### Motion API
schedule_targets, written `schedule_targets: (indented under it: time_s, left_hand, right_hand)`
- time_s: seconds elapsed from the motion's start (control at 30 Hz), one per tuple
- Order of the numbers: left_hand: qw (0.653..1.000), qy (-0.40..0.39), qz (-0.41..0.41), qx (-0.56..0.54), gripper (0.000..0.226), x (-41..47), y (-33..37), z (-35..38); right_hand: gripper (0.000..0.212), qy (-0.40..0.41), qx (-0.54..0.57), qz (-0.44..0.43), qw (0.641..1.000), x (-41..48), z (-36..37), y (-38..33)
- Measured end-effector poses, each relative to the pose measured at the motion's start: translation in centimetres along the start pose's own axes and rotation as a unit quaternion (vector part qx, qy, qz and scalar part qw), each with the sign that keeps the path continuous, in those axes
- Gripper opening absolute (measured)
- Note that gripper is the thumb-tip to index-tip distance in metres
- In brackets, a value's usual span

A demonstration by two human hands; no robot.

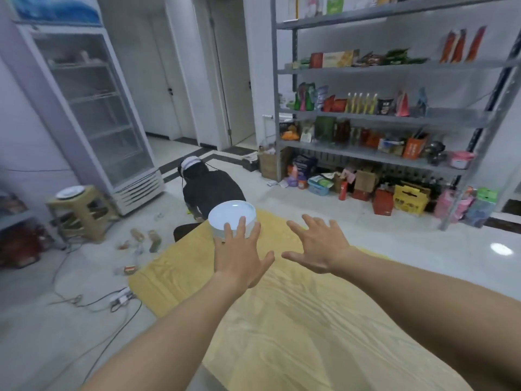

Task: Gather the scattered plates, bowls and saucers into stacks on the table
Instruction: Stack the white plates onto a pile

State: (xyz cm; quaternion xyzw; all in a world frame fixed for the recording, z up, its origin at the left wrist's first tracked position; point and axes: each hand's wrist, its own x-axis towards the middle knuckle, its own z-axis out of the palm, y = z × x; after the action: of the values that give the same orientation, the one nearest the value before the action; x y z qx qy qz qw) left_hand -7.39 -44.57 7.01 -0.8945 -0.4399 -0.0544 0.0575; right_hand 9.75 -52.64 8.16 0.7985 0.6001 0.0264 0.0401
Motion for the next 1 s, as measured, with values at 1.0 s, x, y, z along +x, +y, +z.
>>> schedule_targets:
  time_s: [1.0]
  left_hand:
    - [0.797,-0.27,-0.189,-0.507,0.054,36.3,-25.4,21.8]
  right_hand:
    - [0.092,-0.123,0.653,0.473,0.579,35.7,15.5,-12.5]
